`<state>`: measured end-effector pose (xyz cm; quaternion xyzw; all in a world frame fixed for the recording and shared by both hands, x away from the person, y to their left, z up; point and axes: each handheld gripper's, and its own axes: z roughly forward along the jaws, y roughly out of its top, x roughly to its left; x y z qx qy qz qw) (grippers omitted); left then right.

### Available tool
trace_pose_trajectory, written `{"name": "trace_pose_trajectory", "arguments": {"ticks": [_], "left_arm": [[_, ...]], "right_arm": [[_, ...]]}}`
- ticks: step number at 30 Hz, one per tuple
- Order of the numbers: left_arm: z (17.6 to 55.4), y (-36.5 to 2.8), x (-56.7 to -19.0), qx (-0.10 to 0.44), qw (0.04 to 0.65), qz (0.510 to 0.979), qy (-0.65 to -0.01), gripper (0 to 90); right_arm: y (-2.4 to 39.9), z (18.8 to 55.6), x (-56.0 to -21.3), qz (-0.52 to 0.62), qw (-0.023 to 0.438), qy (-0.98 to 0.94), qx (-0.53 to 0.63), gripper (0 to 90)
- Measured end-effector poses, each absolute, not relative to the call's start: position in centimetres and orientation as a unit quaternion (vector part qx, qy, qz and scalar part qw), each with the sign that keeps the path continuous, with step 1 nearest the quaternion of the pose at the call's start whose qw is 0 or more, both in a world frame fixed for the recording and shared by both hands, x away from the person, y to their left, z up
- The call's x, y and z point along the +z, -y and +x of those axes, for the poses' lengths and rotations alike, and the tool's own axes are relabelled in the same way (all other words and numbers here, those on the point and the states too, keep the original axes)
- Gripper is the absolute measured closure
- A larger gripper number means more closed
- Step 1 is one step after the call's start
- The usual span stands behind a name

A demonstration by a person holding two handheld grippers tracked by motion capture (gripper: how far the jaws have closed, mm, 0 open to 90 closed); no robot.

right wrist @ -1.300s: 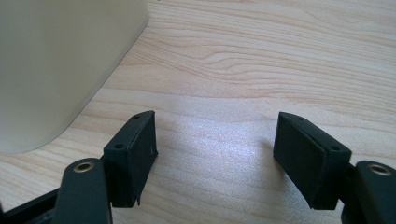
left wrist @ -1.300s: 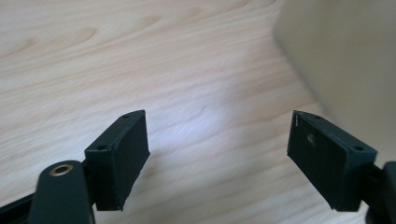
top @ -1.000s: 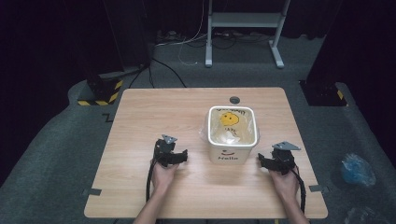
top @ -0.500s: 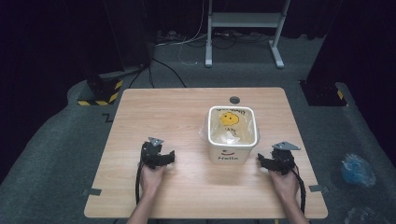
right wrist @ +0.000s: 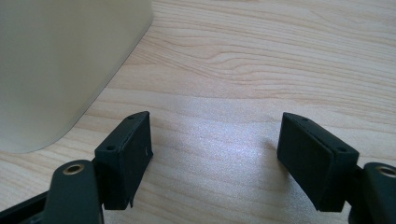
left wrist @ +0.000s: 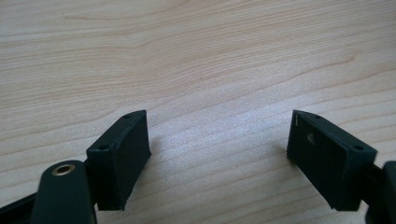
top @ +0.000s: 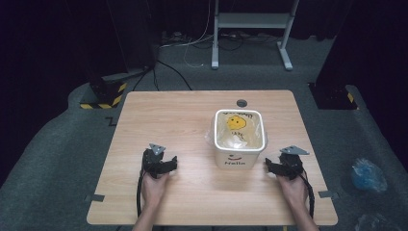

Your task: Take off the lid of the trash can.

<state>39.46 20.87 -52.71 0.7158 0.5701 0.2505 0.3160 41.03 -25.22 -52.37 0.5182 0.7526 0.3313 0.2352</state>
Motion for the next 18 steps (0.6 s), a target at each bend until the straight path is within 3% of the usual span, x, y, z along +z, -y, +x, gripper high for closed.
{"name": "trace_pose_trajectory", "arguments": {"ticks": [4,7,18], "left_arm": [[39.5,-20.9,-52.7,0.25,0.315,0.717,-0.569,20.9],[39.5,-20.9,-52.7,0.25,0.316,0.715,-0.57,21.0],[39.4,-20.9,-52.7,0.248,0.316,0.717,-0.57,21.1]], "right_arm": [[25.2,41.1,-52.4,0.528,0.238,-0.747,0.326,19.7],[25.2,41.1,-52.4,0.531,0.239,-0.745,0.325,19.9],[25.7,41.0,-51.3,0.527,0.217,-0.755,0.325,31.4]]}}
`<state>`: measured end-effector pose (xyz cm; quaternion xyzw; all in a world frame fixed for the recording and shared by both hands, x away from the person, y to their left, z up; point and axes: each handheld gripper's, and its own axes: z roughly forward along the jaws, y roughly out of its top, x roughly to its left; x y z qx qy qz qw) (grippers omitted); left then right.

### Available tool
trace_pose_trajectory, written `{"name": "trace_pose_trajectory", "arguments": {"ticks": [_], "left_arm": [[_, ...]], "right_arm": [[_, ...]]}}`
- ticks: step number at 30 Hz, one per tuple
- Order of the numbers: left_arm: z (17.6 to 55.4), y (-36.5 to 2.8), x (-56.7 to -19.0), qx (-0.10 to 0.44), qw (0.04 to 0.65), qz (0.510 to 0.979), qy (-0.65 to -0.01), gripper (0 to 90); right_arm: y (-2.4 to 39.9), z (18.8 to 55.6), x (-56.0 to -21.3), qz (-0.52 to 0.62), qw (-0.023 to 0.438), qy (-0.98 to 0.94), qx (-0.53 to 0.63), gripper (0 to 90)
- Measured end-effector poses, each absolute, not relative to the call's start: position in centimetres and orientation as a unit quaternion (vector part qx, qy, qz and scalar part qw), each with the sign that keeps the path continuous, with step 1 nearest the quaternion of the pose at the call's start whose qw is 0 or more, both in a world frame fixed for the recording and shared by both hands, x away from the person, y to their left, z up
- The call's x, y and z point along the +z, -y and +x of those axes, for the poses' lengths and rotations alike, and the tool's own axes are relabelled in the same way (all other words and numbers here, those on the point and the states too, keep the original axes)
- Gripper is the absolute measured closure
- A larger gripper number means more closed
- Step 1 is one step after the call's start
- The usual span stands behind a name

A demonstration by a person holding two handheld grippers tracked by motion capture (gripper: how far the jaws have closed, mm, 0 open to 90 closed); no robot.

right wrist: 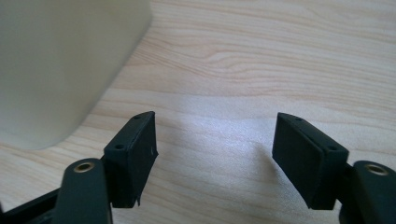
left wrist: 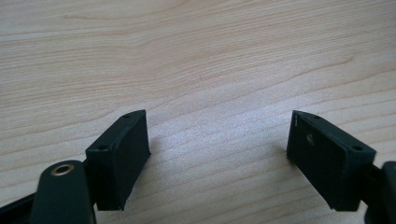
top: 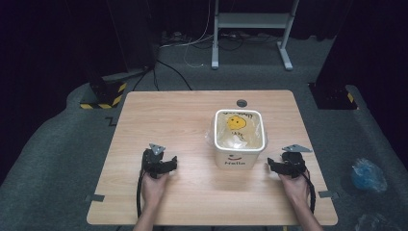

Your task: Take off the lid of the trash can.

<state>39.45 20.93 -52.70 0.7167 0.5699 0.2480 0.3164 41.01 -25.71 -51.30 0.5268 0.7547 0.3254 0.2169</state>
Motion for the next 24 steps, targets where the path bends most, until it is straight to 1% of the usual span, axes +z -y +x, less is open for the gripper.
{"name": "trace_pose_trajectory", "arguments": {"ticks": [9,11,24], "left_arm": [[39.4,-20.9,-52.7,0.248,0.316,0.717,-0.57,21.1],[39.5,-20.9,-52.7,0.248,0.317,0.717,-0.57,21.1],[39.5,-21.0,-52.7,0.247,0.317,0.717,-0.57,21.2]], "right_arm": [[25.7,40.4,-50.3,0.514,0.221,-0.756,0.34,37.8],[25.9,40.3,-49.8,0.516,0.218,-0.751,0.35,40.7],[26.6,40.0,-48.1,0.515,0.199,-0.738,0.387,44.6]]}}
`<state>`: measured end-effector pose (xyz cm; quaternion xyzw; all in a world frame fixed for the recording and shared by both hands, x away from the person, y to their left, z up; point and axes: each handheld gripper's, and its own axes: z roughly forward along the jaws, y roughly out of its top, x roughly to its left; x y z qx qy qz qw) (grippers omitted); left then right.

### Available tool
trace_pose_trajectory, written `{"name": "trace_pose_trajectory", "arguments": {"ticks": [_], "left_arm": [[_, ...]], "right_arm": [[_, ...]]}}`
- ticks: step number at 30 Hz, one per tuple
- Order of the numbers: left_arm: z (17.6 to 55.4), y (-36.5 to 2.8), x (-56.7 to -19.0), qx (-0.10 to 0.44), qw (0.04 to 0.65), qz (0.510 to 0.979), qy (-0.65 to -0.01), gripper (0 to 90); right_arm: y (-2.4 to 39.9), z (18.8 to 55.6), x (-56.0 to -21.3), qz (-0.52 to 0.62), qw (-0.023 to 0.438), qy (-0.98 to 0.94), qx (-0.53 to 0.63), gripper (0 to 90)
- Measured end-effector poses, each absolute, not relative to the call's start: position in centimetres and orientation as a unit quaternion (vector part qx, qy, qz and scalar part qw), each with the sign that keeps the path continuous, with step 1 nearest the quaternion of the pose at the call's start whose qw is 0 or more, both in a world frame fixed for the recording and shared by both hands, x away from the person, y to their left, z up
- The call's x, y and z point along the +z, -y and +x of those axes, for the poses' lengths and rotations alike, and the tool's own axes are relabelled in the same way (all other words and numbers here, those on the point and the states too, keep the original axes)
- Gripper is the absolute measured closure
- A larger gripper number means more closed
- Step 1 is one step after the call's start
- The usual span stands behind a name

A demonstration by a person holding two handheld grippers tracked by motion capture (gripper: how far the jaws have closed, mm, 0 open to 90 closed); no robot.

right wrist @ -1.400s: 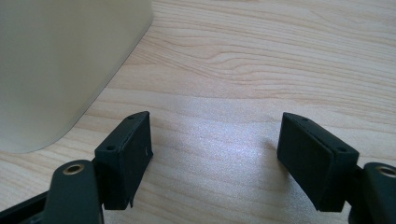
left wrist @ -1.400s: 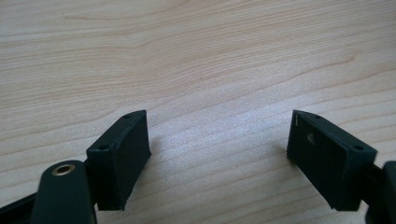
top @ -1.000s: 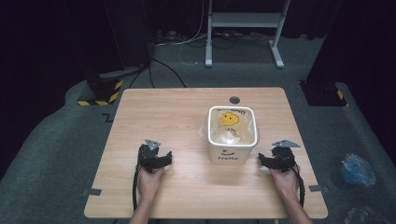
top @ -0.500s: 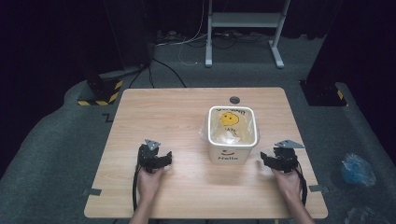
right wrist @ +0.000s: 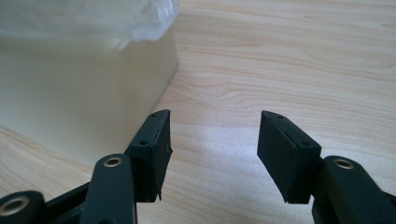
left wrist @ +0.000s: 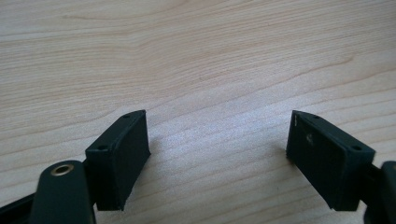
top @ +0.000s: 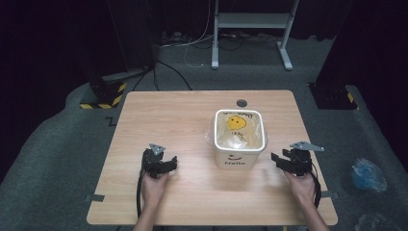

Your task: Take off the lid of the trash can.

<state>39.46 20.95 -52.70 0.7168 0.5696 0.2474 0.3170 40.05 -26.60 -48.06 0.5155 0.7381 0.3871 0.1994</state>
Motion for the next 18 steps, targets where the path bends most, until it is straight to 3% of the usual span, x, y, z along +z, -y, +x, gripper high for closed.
{"name": "trace_pose_trajectory", "arguments": {"ticks": [18], "left_arm": [[39.5,-20.9,-52.7,0.248,0.319,0.715,-0.571,21.2]], "right_arm": [[27.5,39.9,-45.5,0.513,0.206,-0.728,0.405,46.5]]}}
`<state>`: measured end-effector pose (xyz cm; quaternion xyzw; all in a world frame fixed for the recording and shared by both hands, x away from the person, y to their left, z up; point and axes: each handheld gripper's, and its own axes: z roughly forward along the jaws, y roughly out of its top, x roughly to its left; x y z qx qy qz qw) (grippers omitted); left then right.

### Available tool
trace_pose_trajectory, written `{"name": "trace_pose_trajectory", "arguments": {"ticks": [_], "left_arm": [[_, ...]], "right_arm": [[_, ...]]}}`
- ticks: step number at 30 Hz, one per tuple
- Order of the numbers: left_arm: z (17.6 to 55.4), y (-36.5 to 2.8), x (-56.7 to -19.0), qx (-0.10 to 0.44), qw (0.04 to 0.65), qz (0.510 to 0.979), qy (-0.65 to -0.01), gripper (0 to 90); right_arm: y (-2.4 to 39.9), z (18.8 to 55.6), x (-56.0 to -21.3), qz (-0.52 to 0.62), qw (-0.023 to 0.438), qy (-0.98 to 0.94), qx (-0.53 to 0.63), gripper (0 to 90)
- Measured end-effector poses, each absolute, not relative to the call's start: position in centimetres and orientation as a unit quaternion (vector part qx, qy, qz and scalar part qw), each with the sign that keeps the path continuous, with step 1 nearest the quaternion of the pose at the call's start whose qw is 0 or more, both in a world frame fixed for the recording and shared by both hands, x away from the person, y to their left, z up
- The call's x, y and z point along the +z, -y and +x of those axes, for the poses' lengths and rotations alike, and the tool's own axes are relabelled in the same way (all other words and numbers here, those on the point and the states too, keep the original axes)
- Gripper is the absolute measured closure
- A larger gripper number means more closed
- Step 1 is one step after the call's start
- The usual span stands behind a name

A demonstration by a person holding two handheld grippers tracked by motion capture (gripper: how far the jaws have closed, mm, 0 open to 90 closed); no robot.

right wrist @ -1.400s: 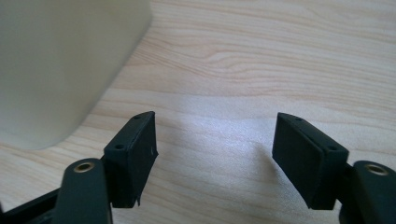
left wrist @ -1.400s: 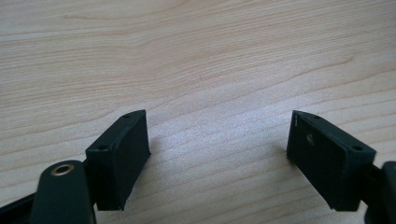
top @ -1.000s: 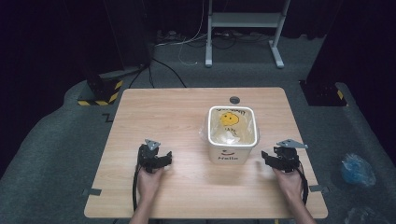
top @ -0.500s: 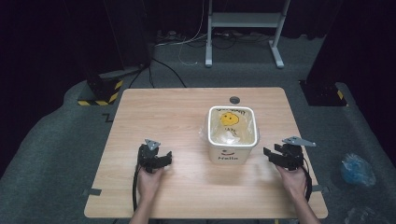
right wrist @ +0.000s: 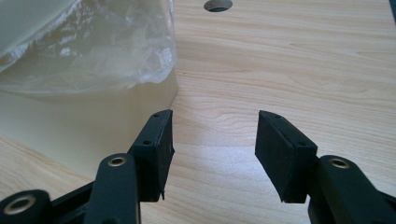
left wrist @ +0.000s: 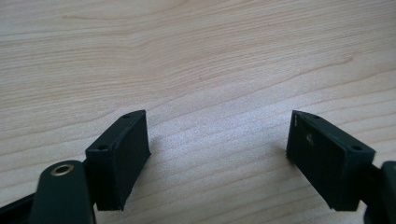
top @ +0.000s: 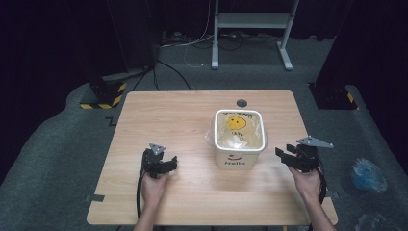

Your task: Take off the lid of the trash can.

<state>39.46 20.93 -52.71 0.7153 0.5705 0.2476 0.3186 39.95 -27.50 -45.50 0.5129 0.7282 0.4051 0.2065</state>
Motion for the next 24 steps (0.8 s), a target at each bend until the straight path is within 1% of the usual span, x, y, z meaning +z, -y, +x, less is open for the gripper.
{"name": "trace_pose_trajectory", "arguments": {"ticks": [12,24], "left_arm": [[39.5,-20.9,-52.7,0.248,0.318,0.716,-0.57,21.3],[39.5,-21.0,-52.7,0.249,0.317,0.717,-0.569,21.5]], "right_arm": [[28.1,40.0,-43.9,0.515,0.213,-0.722,0.411,47.1],[27.7,40.5,-42.2,0.507,0.22,-0.719,0.421,47.2]]}}
